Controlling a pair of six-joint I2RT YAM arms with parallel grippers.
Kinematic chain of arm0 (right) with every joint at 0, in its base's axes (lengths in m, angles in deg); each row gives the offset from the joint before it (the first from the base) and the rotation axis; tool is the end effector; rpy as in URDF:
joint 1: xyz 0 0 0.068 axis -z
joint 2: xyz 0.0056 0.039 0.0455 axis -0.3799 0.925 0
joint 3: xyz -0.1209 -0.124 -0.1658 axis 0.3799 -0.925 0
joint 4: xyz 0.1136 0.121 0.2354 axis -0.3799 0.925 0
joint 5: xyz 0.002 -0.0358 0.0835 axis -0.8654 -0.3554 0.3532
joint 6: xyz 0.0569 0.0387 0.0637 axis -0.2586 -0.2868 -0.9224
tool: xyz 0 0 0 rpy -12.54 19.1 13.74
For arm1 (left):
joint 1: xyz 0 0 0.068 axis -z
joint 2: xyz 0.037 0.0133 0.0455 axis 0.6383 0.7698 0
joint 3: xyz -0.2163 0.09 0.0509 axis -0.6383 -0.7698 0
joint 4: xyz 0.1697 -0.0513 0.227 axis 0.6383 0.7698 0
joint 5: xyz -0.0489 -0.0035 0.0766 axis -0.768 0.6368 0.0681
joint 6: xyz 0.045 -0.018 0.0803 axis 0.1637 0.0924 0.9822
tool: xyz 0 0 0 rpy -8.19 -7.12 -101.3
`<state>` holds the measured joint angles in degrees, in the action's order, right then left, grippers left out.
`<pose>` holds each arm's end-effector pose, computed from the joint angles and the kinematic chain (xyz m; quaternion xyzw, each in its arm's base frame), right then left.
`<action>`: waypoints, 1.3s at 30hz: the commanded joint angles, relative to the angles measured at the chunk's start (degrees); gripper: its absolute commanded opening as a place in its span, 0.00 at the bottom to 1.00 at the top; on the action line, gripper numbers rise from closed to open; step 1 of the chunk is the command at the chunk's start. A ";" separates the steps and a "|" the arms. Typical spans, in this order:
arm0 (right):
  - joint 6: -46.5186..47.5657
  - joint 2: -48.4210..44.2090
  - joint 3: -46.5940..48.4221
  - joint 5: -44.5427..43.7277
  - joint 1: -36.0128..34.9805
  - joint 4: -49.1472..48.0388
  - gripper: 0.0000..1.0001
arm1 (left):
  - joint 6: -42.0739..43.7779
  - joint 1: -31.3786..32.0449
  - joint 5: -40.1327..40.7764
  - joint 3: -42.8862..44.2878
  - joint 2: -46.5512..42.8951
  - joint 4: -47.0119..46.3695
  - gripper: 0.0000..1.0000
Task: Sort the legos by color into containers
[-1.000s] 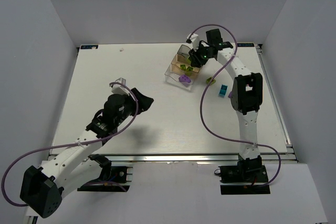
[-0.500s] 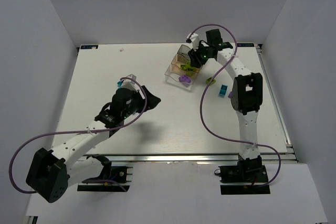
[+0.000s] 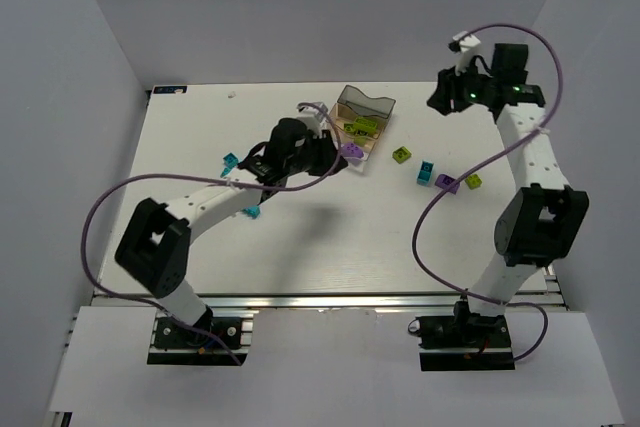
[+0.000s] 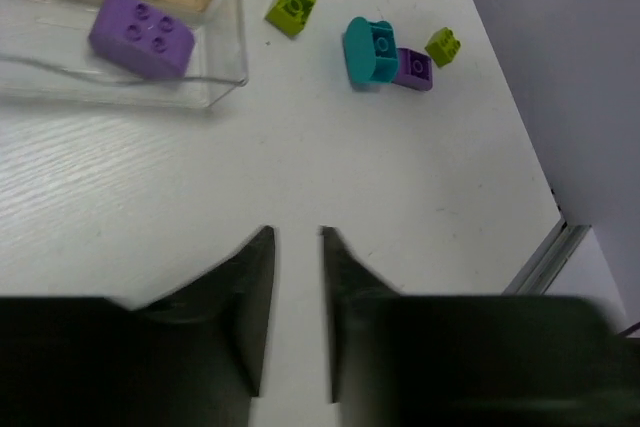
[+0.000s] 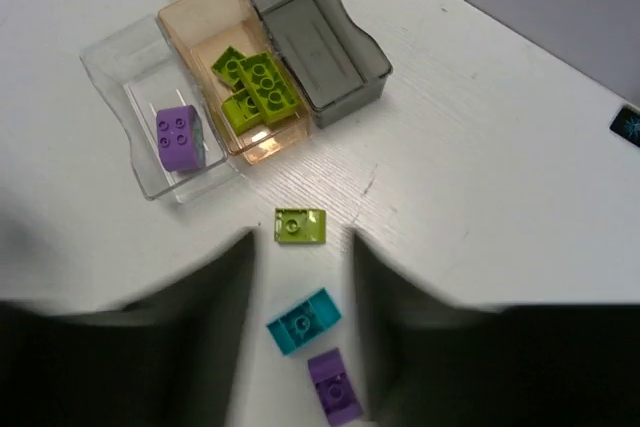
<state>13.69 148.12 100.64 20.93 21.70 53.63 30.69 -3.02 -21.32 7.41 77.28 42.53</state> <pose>0.4672 0.0482 0.3087 -0.2904 0.8016 0.1395 0.5036 0.3355 -0.2701 0.1983 0.0872 0.8425 -0.3639 0.3876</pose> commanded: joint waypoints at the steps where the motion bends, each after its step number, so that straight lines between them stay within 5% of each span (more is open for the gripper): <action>1: -1.96 -3.73 -5.66 8.55 5.36 5.64 0.62 | 7.69 2.46 -2.86 10.58 6.99 4.15 0.41; 4: -0.74 -8.30 -9.36 12.78 9.67 7.32 0.83 | 10.95 3.87 -3.30 20.33 15.43 6.52 0.53; 14: -0.28 -18.60 -20.36 16.47 15.64 7.60 0.84 | 14.65 6.69 -0.49 51.61 41.72 10.32 0.70; 25: -1.43 -22.13 -25.28 20.78 19.52 6.54 0.84 | 18.69 7.83 6.45 65.88 56.07 0.99 0.81; 39: -4.33 -22.21 -27.83 22.72 20.13 3.46 0.84 | 22.65 8.97 8.30 66.32 61.00 -0.59 0.81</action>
<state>10.01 127.03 73.43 41.69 41.46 58.90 52.18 5.52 -13.67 72.48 137.86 40.78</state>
